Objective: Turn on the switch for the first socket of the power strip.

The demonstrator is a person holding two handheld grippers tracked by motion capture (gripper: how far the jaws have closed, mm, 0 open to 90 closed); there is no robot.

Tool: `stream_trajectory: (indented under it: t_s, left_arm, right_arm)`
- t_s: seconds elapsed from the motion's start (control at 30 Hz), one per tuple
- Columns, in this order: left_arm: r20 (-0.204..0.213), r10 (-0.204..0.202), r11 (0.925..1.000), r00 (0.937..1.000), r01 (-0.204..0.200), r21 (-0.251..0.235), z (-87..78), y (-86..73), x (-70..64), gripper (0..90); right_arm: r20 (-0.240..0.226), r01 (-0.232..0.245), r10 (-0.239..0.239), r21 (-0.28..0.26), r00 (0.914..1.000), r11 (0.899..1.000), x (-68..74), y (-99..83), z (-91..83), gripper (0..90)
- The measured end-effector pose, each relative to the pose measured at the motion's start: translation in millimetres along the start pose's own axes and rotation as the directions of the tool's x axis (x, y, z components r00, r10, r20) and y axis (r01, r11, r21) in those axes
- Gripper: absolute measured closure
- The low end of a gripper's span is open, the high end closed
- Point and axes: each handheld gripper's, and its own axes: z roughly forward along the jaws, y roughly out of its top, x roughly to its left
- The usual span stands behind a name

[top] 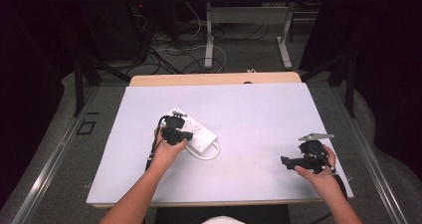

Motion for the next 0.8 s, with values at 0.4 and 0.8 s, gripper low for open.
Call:
stream_trajectory:
  t_s: [0.4, 0.8]
  left_arm:
    - [-0.009, -0.019, 0.9997, 0.9998, 0.018, -0.019, 0.7, -2.2, 0.2, 86.8]
    - [-0.011, -0.009, 0.9998, 0.9999, 0.009, -0.018, 0.7, -2.8, 0.5, 89.0]
  right_arm:
    - [0.000, 0.004, -0.004, 0.002, 1.0000, 1.000, -0.5, -0.2, 0.3, 6.8]
    - [0.000, 0.005, -0.005, 0.004, 1.0000, 1.000, -0.4, -0.4, 0.6, 6.9]
